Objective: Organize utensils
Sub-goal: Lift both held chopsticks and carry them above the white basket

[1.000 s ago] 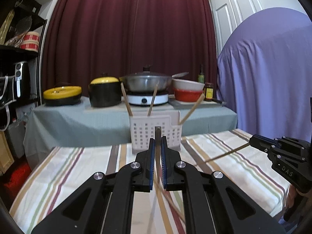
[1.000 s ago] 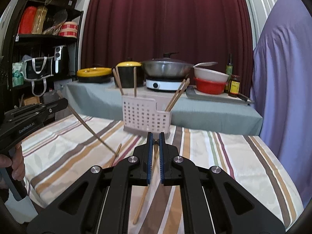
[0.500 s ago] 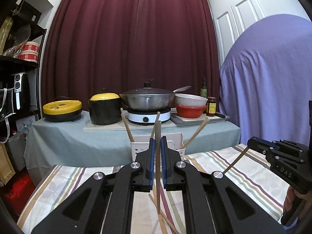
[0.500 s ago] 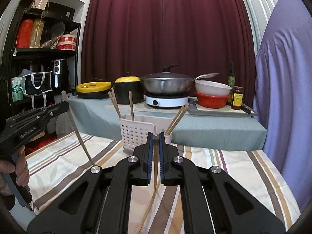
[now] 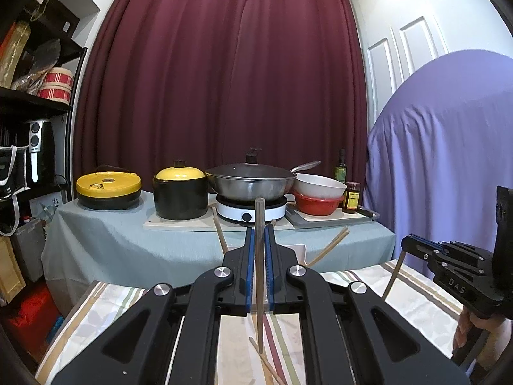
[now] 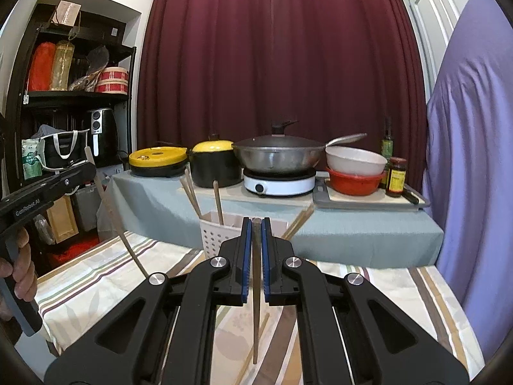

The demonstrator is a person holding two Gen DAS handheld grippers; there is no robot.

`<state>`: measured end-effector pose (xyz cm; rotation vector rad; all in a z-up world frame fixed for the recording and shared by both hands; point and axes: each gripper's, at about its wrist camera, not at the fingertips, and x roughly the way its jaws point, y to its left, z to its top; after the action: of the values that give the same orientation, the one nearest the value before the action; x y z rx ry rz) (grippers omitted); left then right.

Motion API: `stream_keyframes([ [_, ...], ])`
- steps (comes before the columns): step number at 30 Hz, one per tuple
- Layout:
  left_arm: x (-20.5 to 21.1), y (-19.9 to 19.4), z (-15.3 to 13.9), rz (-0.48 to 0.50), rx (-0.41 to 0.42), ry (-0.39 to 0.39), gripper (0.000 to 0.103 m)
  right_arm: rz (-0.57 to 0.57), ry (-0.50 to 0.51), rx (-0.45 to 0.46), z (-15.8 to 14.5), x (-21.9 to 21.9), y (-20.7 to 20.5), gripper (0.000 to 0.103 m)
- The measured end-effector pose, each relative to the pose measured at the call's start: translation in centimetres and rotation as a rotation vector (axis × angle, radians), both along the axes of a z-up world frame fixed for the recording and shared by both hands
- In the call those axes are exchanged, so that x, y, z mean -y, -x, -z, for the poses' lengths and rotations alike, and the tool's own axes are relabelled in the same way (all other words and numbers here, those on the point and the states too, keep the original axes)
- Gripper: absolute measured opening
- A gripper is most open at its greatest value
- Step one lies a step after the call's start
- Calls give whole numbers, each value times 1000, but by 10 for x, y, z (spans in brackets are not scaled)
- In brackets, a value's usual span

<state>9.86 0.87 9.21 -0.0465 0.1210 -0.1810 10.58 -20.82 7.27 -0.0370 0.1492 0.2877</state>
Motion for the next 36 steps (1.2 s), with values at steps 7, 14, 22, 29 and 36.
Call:
stream_keyframes([
  [7, -11, -11, -15, 17, -20, 32, 7, -10, -6, 66, -23, -1, -15, 6],
  [14, -16, -32, -35, -2, 44, 20, 7, -24, -12, 149, -53, -9, -43, 6],
  [22, -21, -71, -55, -15, 98, 38, 7, -28, -16, 205, -76, -18, -83, 6],
  [29, -19, -108, -63, -28, 122, 43, 7, -24, -35, 237, -86, -21, -119, 6],
  [36, -14, -139, -59, -37, 138, 44, 7, -11, -33, 228, -85, -26, -155, 7],
])
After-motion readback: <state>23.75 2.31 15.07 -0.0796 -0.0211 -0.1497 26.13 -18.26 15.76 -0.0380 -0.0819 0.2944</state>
